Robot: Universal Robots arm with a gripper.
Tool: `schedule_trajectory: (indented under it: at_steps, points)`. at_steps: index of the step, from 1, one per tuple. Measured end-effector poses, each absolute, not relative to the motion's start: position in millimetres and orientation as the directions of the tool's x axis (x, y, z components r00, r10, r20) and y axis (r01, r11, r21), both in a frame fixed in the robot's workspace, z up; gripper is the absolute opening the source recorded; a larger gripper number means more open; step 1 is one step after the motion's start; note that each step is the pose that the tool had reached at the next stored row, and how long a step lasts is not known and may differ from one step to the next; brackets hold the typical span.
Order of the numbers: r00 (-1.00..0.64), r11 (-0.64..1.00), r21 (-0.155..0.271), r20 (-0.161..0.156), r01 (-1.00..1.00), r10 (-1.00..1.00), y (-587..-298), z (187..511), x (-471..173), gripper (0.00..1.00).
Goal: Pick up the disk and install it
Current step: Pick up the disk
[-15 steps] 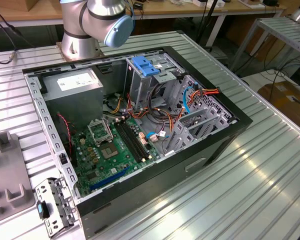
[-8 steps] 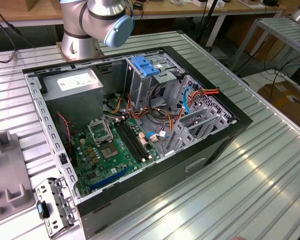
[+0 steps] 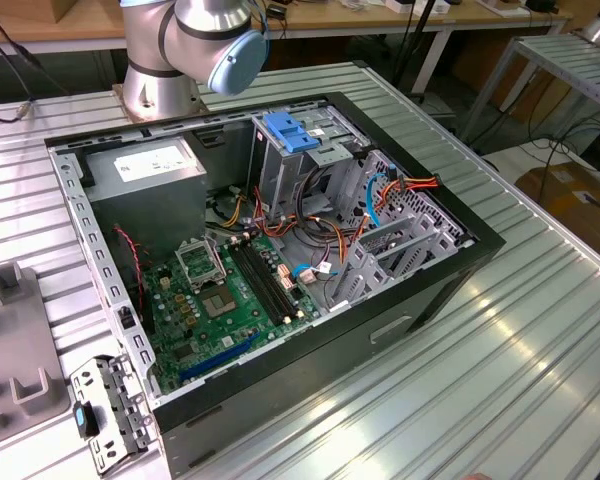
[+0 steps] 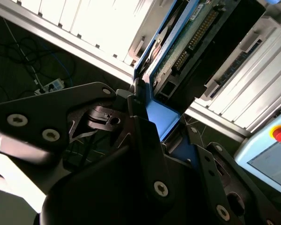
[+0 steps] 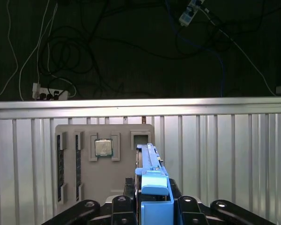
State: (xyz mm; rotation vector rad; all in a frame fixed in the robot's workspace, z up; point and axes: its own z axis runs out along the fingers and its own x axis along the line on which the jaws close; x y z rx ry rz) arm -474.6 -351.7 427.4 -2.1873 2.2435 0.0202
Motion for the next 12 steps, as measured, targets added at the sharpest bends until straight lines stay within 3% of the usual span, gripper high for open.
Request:
schedule_trajectory:
  at_steps: [12]
  points:
    - [-0.025,0.025,0.003,-0.015,-1.0,-1.0,-351.7,439.9,-474.6,0.37]
